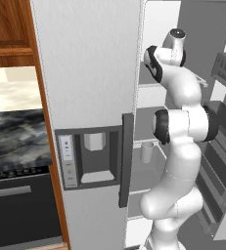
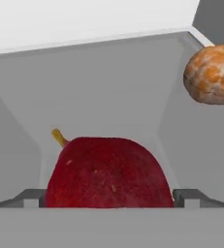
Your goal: Pick the pear and tangerine from the fridge and place them on the plate next to the blender to make a fruit smoothie.
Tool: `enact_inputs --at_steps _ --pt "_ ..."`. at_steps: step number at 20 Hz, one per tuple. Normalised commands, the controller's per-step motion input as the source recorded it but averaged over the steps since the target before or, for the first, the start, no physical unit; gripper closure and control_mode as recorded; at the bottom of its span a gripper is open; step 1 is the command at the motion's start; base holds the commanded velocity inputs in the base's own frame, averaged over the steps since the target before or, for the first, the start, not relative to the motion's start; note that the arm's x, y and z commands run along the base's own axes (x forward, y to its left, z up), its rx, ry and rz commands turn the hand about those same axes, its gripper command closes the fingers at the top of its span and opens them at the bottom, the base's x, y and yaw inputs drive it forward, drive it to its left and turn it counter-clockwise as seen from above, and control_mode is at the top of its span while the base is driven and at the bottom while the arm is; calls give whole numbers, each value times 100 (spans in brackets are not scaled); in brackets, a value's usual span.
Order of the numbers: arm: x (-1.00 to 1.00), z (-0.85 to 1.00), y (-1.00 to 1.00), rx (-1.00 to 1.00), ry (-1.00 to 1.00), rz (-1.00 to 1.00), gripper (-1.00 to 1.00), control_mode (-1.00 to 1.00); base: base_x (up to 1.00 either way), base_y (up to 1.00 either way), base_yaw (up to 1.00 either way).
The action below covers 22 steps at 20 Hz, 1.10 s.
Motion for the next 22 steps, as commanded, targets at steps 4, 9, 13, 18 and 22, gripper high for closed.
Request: enact_inputs --at_steps 4,9,13,18,22 --pt "4 -62 -2 -1 14 0 100 -100 0 0 0" --pt "1 -18 -3 2 1 0 100 -100 0 0 0" --pt "0 -3 0 0 0 0 100 -100 0 0 0" --pt "-5 -15 0 0 -12 0 100 -100 0 0 0" --pt "-18 -5 0 0 -19 0 100 -100 0 0 0"
